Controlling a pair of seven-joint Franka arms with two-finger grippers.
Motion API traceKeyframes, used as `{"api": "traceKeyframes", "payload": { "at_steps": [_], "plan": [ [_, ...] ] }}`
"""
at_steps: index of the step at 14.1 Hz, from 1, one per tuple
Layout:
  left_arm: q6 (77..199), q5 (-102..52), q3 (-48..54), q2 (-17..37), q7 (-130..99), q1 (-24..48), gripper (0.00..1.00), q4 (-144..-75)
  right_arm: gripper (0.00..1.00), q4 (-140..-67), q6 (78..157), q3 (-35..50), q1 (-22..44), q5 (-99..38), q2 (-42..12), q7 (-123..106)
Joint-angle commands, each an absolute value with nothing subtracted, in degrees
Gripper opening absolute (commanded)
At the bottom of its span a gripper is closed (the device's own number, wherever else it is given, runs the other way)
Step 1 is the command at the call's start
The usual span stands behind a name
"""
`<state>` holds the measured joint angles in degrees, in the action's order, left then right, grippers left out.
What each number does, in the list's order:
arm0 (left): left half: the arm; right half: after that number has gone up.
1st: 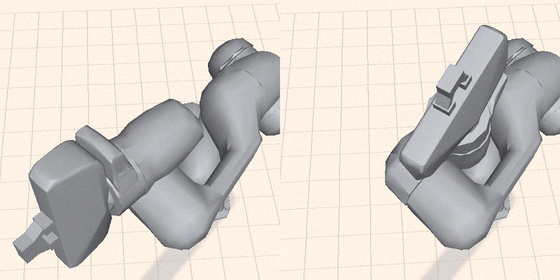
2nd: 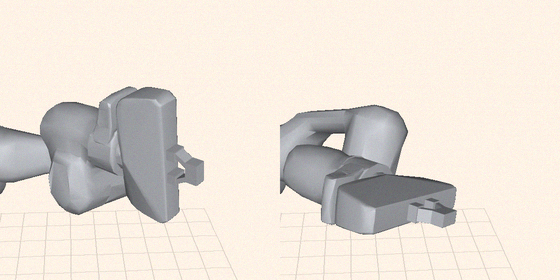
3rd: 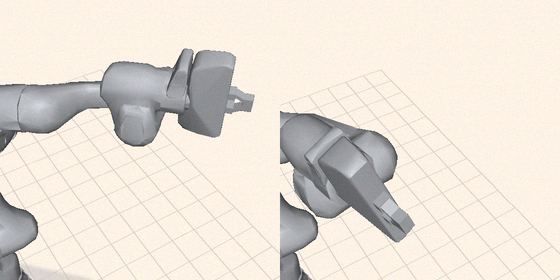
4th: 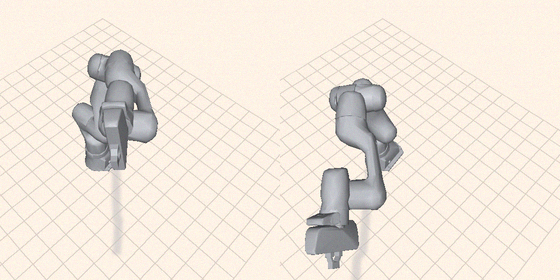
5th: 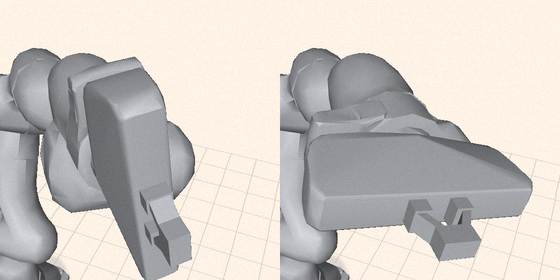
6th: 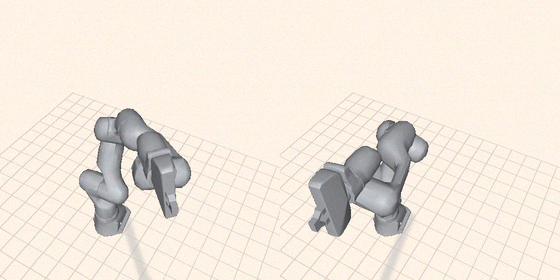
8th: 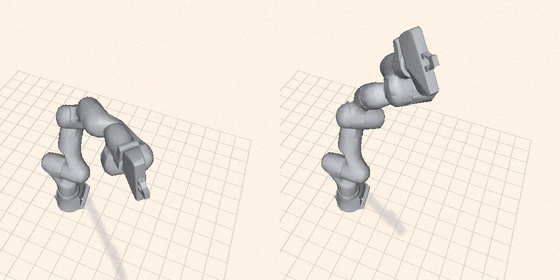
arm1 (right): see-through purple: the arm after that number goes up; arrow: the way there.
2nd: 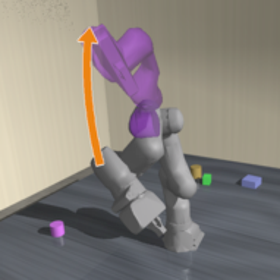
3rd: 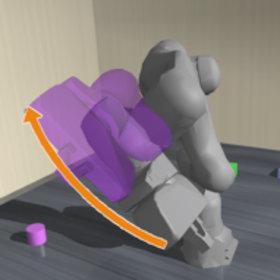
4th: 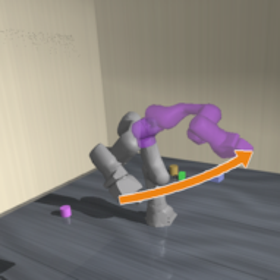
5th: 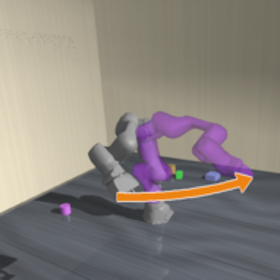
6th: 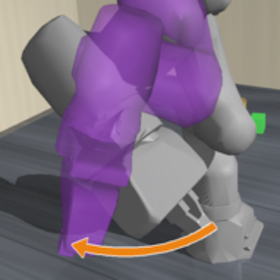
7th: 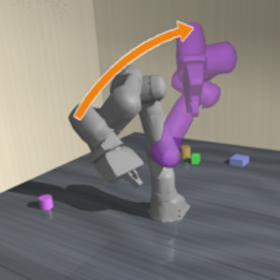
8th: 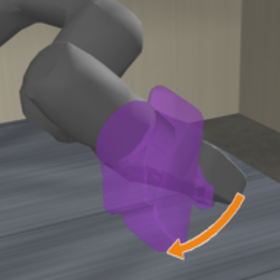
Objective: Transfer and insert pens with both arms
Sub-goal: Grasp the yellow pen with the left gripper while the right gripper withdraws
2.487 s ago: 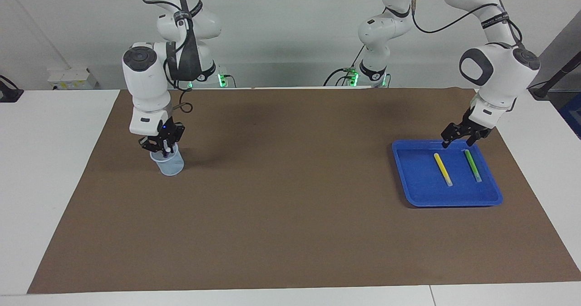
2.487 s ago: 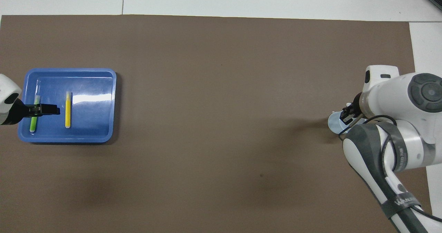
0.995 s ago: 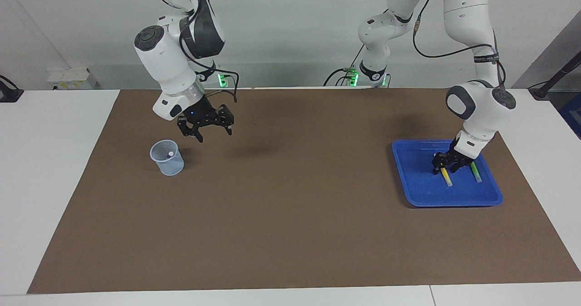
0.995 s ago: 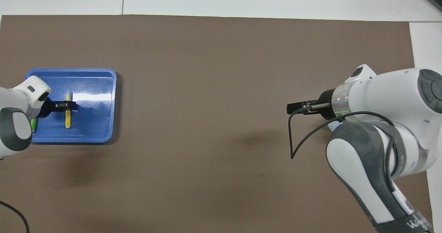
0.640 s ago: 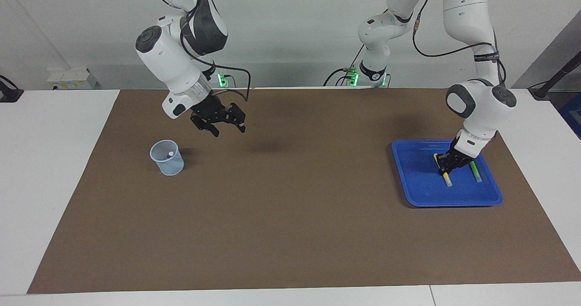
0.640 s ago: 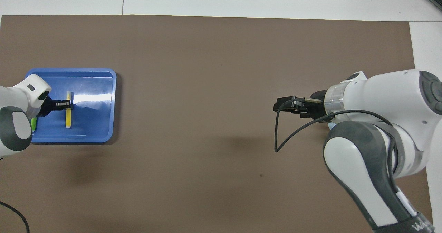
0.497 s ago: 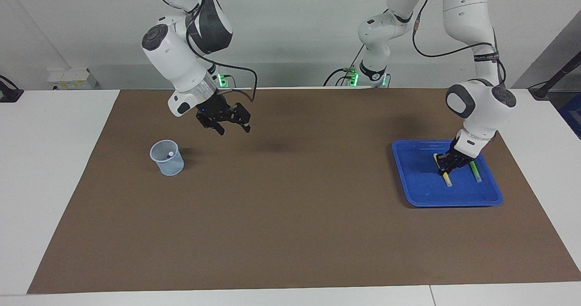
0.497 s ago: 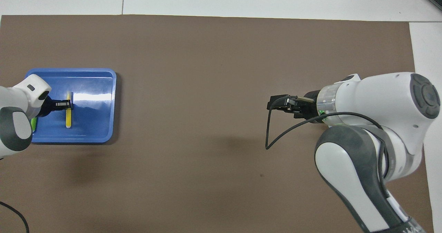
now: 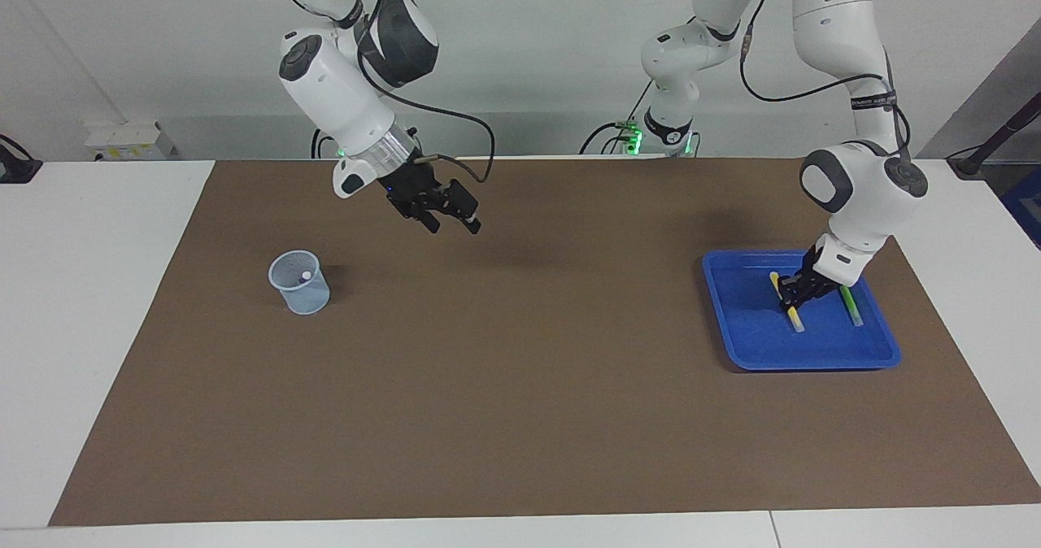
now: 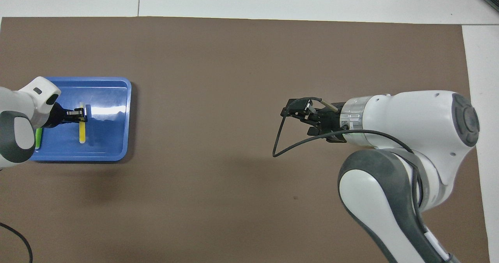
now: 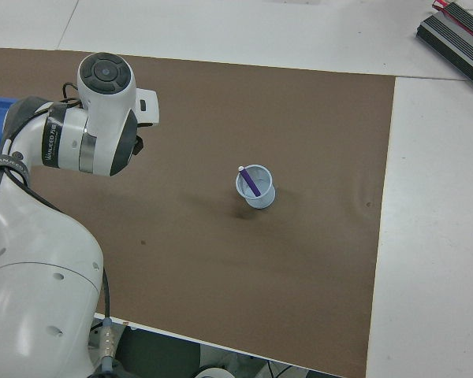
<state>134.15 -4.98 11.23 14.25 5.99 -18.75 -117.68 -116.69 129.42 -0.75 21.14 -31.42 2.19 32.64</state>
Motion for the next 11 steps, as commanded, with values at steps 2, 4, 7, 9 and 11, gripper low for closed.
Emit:
{"api": "traceKeyframes", "payload": {
  "at_steps": [2,4,7,9,11],
  "plan": [
    [125.2,-4.1,10.9,11.9,-0.9,-16.5,0.00,-113.0,1.00,-117.2,133.0,-0.8,23.3,-35.3,2.2,38.9],
    [120.4,-4.2,11.2,11.0,-6.1,-15.0,0.00,-110.1,1.00,-117.4,134.2,-0.9,23.6,-37.0,2.2,39.2],
    [118.0,-4.9,11.7,9.0,-17.1,-12.8,0.00,-109.1,1.00,-117.7,136.3,-0.9,24.7,-37.1,2.1,41.4],
    [117.0,-8.1,12.2,7.2,-24.0,-12.1,0.00,-109.1,1.00,-117.9,137.5,-0.9,25.7,-37.0,1.8,40.4],
    [116.8,-12.4,12.4,5.0,-31.8,-11.0,0.00,-109.6,1.00,-118.5,138.2,-0.8,26.0,-37.0,1.8,39.6]
  ]
}}
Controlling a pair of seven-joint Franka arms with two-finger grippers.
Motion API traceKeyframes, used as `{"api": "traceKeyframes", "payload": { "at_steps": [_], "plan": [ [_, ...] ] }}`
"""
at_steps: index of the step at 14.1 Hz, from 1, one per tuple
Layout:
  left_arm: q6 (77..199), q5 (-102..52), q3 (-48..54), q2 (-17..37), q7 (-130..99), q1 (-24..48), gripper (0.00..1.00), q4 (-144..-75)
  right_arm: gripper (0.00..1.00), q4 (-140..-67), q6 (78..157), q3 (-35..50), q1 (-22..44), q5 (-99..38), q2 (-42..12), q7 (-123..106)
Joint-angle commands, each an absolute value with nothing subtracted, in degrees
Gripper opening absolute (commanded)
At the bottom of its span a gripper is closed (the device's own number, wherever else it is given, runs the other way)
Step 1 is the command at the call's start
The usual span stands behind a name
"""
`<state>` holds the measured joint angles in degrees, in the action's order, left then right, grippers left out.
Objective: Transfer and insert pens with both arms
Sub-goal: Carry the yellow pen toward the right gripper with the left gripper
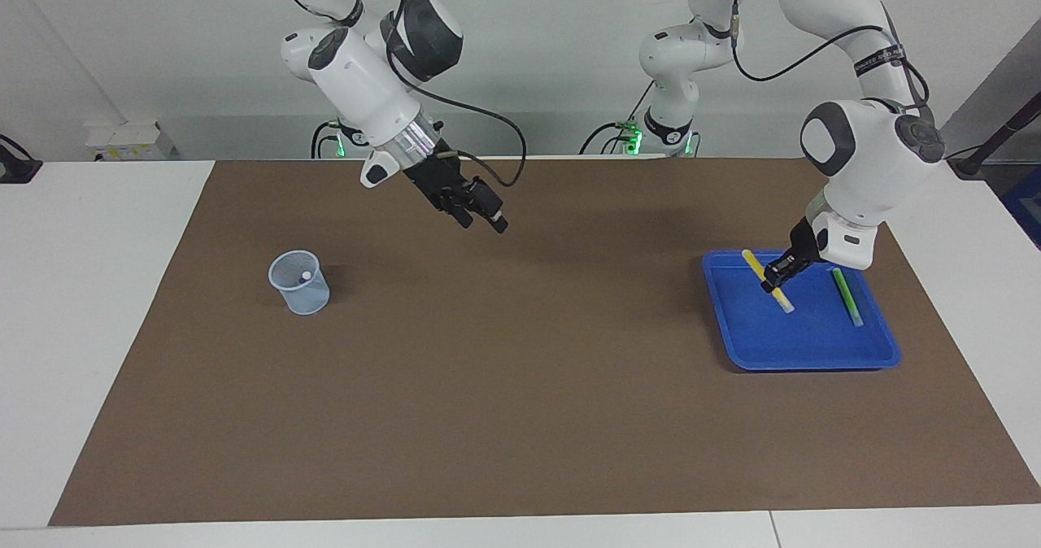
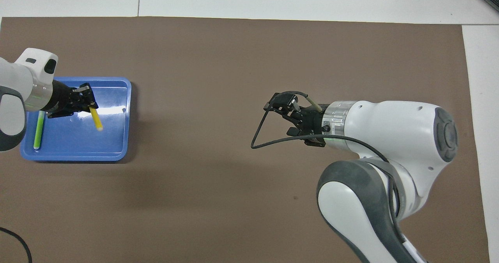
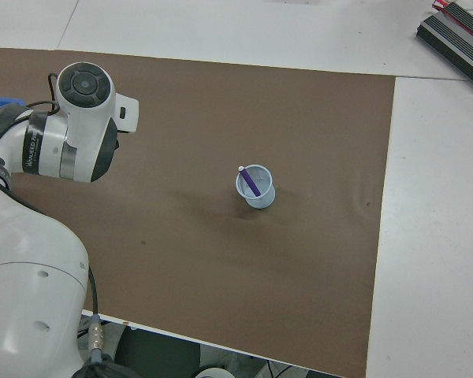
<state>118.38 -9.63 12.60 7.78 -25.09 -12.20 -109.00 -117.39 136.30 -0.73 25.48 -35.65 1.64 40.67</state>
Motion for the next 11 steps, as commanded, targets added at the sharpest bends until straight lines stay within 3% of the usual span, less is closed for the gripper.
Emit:
{"api": "traceKeyframes", "payload": {
  "at_steps": [1,11],
  "plan": [
    [116.6,-13.0,12.4,4.2,-36.5,-10.2,0.00,-109.6,1.00,-118.5,139.2,-0.8,26.1,-37.0,1.7,39.6],
    [117.8,-24.8,12.3,-4.0,-77.3,-1.7,0.00,-112.2,1.00,-118.2,140.0,-0.8,26.6,-37.1,1.5,39.9]
  ]
}}
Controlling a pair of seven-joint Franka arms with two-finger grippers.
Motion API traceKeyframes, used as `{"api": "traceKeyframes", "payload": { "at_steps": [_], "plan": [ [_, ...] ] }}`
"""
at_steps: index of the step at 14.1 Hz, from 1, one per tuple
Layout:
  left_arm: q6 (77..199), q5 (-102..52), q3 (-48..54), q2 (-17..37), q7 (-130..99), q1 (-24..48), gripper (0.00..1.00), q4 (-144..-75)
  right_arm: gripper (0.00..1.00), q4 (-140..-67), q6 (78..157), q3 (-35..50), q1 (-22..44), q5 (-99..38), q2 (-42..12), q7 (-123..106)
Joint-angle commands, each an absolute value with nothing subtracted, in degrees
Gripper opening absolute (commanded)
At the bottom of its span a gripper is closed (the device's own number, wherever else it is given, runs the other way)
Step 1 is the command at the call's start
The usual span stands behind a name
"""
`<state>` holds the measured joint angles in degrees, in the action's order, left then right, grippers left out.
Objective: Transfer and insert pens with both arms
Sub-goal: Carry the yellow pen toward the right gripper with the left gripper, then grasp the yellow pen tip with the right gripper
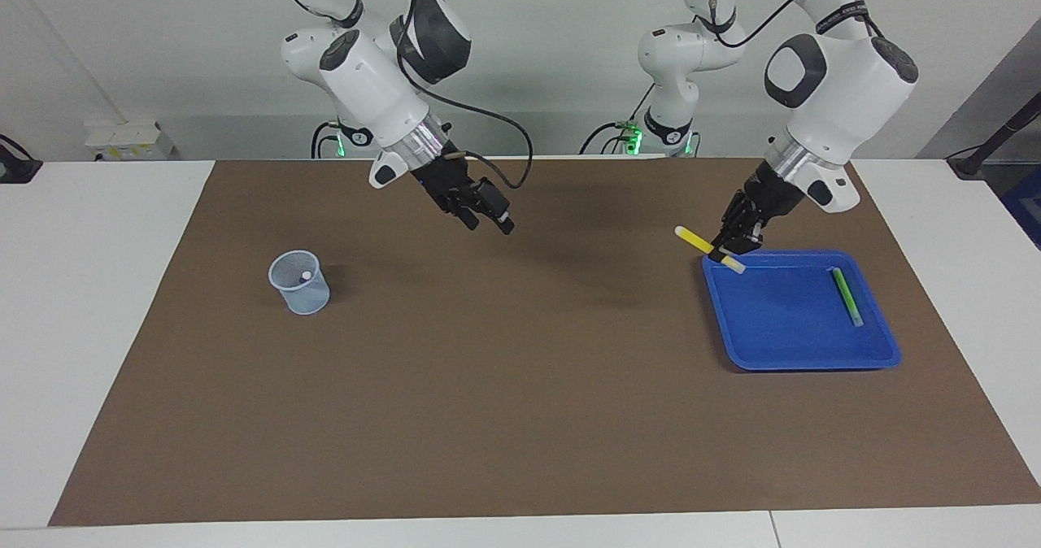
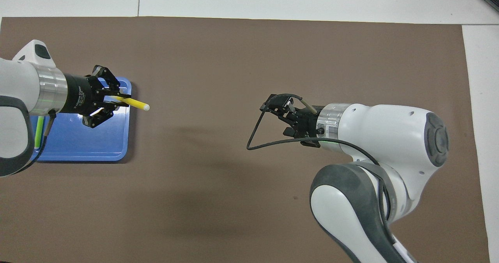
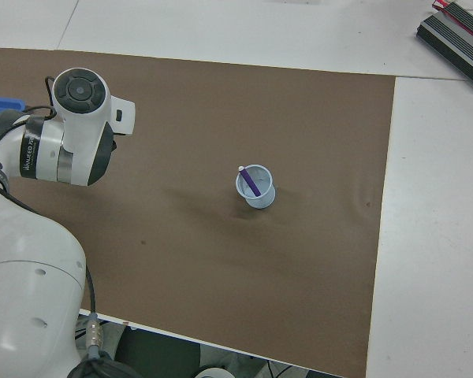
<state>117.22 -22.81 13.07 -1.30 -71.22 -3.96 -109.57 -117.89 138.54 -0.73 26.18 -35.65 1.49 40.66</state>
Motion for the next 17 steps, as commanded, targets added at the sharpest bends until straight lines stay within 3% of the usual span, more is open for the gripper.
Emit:
{"api": "traceKeyframes", "payload": {
  "at_steps": [1,4,7,8,12,17],
  "plan": [
    [118.5,-24.9,12.4,-4.7,-80.8,-0.6,0.00,-113.0,1.00,-118.0,140.0,-0.8,26.6,-37.1,1.5,39.6],
    [122.2,-26.8,12.4,-6.5,-90.6,1.9,0.00,-115.8,0.90,-117.7,143.2,-0.3,27.6,-38.6,1.0,40.2],
    [125.5,-27.9,12.4,-7.8,-100.3,4.8,0.00,-118.6,0.91,-116.0,149.8,0.1,30.8,-42.9,-0.3,40.5],
    [126.8,-27.9,12.4,-8.5,-102.7,6.1,0.00,-119.7,1.00,-116.1,153.0,0.1,32.6,-42.9,-0.6,40.6],
    [130.9,-28.6,12.3,-9.4,-110.8,9.8,0.00,-121.6,1.00,-116.1,156.2,0.1,34.6,-42.9,-0.9,40.8],
    [130.8,-28.6,12.3,-10.4,-111.4,11.8,0.00,-122.3,0.92,-115.7,161.7,0.1,39.9,-42.9,-2.6,44.7]
  ]
}}
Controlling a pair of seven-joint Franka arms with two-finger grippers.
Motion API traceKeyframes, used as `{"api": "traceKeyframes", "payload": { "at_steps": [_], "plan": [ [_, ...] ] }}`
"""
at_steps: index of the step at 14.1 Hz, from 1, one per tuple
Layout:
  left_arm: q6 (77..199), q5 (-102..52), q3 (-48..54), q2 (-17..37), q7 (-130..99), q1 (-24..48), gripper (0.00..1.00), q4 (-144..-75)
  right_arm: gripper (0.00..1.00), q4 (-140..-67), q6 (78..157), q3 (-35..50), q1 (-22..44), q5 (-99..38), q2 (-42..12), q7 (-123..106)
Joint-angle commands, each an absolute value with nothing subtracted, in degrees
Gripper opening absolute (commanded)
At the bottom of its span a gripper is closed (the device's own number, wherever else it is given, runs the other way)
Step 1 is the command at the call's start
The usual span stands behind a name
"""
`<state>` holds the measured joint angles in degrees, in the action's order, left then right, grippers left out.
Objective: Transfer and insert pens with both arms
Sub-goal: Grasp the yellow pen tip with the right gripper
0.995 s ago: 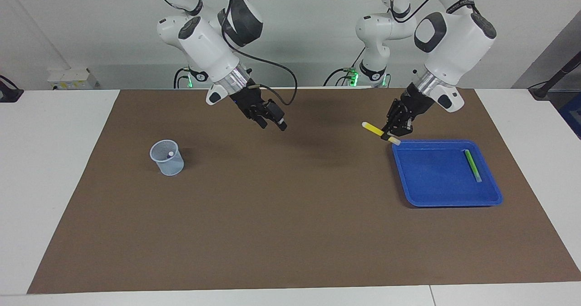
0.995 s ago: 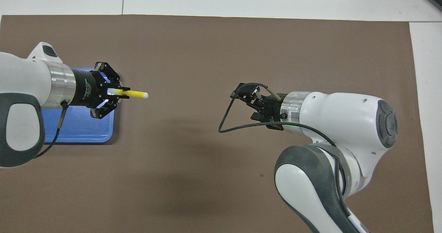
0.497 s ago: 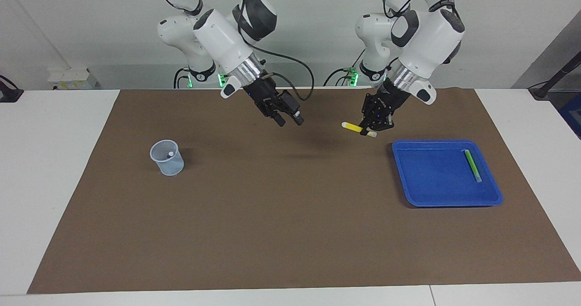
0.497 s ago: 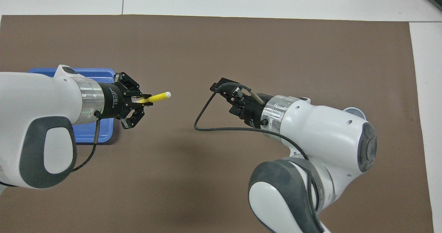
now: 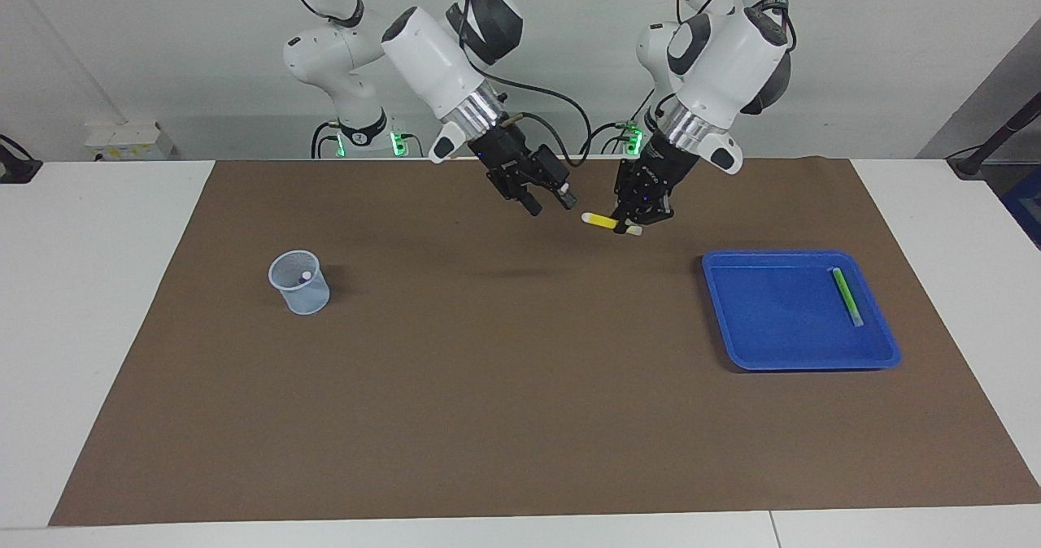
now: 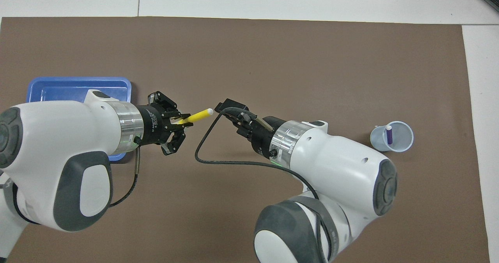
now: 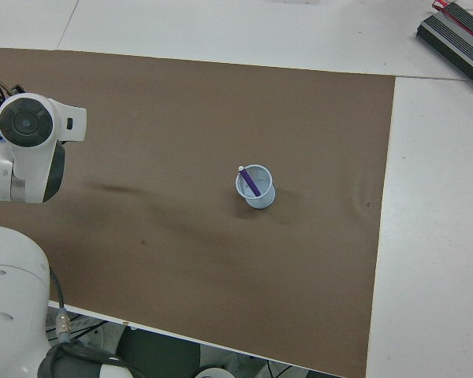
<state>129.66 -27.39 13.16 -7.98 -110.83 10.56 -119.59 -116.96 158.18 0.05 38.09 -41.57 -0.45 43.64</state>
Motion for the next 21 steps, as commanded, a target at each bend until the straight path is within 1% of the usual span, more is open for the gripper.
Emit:
{"api": "traceKeyframes", "payload": {
  "at_steps": [1,3,4,7,8,9,10,14,15,17,20,21],
  "plan": [
    [130.9,-28.6,12.3,-10.8,-111.4,12.2,0.00,-122.5,0.92,-115.5,164.2,0.1,40.6,-42.9,-3.5,45.4],
    [130.9,-28.6,12.3,-11.7,-111.5,12.6,0.00,-123.3,0.92,-114.4,166.3,0.1,41.7,-42.9,-5.3,45.9],
    [130.9,-28.6,12.3,-11.9,-111.5,12.6,0.00,-123.3,0.89,-114.1,166.2,0.1,41.7,-42.9,-5.5,46.0],
    [130.7,-28.6,12.3,-12.2,-111.7,12.6,0.00,-123.5,0.84,-112.4,166.2,0.1,41.9,-42.8,-6.1,47.8],
    [130.8,-28.6,12.4,-12.5,-111.7,12.6,0.00,-123.8,0.75,-112.4,166.2,0.1,41.9,-42.8,-6.2,47.7],
    [130.7,-28.6,12.3,-12.8,-111.7,12.7,0.00,-124.0,0.69,-112.4,166.2,0.1,41.9,-42.8,-6.2,47.9],
    [130.8,-28.6,12.4,-12.9,-111.6,12.7,0.00,-124.2,0.67,-112.4,166.2,0.1,42.0,-42.8,-6.2,48.0],
    [130.7,-28.6,12.3,-13.3,-111.6,13.0,0.00,-124.3,0.65,-112.7,166.3,0.2,42.7,-42.8,-6.1,48.3],
    [130.7,-28.6,12.3,-13.4,-111.7,12.9,0.00,-124.3,0.61,-112.8,166.3,0.2,42.8,-42.9,-6.1,48.3],
    [130.6,-28.6,12.3,-13.5,-111.7,13.0,0.00,-124.3,0.58,-112.9,166.3,0.1,43.7,-42.9,-5.9,48.3],
    [130.4,-28.6,12.3,-13.7,-111.7,12.9,0.00,-124.3,0.39,-113.0,166.1,0.1,43.7,-42.9,-5.7,48.1],
    [130.3,-28.6,12.3,-13.7,-111.7,12.9,0.00,-124.3,0.35,-113.1,166.1,0.1,43.7,-42.9,-5.7,48.1]
  ]
}}
